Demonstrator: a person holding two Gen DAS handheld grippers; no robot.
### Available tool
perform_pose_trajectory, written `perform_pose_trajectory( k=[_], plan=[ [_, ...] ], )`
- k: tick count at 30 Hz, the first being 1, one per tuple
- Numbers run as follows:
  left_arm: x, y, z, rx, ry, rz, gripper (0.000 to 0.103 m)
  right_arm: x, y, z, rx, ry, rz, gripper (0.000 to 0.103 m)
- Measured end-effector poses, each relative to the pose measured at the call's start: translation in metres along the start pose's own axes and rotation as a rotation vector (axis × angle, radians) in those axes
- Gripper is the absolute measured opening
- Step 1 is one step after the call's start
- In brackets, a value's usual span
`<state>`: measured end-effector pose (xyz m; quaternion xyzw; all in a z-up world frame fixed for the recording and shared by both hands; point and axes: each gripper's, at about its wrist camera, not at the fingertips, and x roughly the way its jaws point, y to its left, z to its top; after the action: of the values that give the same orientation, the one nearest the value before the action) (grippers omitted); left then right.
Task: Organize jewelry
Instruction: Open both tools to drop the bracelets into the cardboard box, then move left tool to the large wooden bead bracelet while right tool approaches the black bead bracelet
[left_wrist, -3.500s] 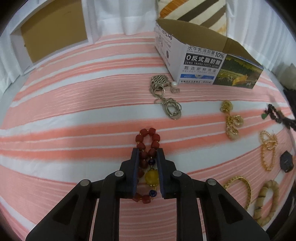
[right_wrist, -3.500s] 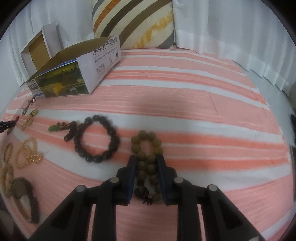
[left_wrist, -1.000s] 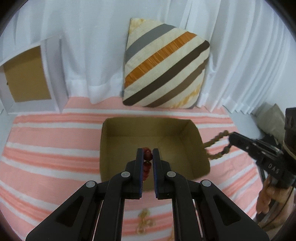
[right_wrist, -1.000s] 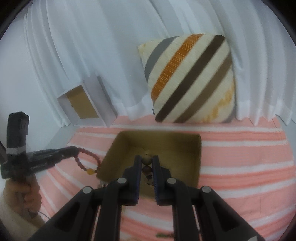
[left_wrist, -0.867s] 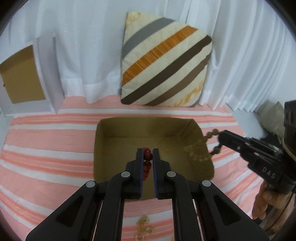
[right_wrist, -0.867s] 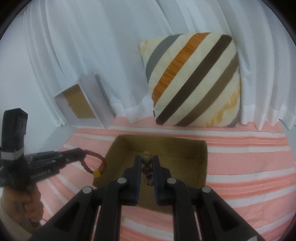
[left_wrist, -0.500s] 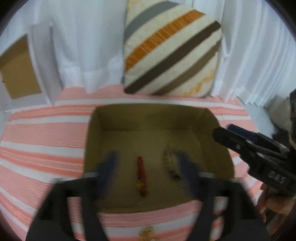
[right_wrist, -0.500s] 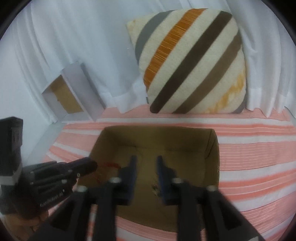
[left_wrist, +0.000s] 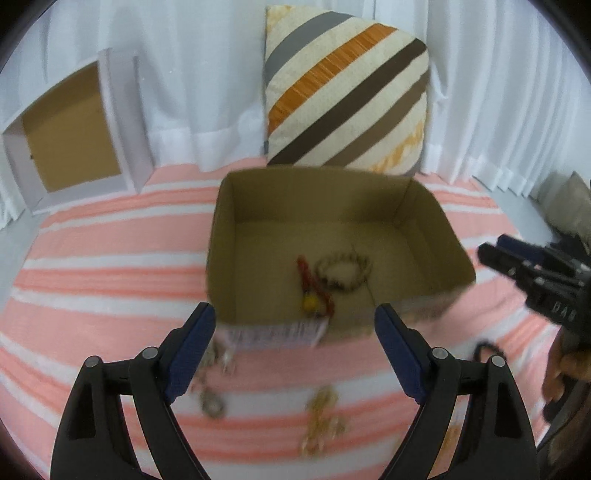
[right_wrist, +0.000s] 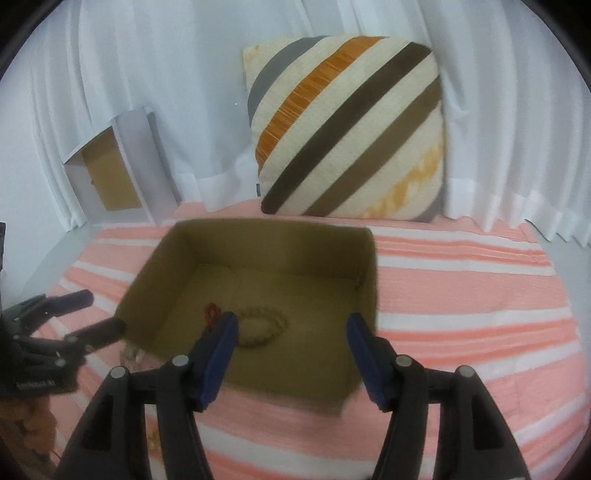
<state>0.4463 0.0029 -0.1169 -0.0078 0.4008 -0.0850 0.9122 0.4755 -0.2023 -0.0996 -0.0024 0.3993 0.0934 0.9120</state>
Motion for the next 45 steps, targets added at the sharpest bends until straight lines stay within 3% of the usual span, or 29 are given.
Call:
perform_pose_trajectory(
  k=[19, 26, 33, 38, 45],
  plan=[
    [-0.091, 0.009, -0.184, 0.02, 0.011, 0.029, 0.089, -0.126, -0.008, -0.166, -0.062, -0.057, -0.132, 0.062],
    [-0.106, -0.018, -0.246, 0.076, 0.037, -0.038, 0.089, -0.161, 0.003, -0.243, -0.076, -0.008, -0.166, 0.062],
    [-0.096, -0.053, -0.264, 0.168, 0.006, -0.042, 0.093, -0.17, 0.004, -0.286, -0.125, 0.025, -0.185, 0.062],
    [-0.078, -0.068, -0.267, 0.207, 0.037, -0.033, 0.093, -0.163, -0.004, -0.291, -0.095, 0.033, -0.18, 0.062],
    [-0.06, -0.073, -0.256, 0.166, 0.045, -0.048, 0.103, -0.15, -0.02, -0.29, -0.023, 0.045, -0.177, 0.062]
  ],
)
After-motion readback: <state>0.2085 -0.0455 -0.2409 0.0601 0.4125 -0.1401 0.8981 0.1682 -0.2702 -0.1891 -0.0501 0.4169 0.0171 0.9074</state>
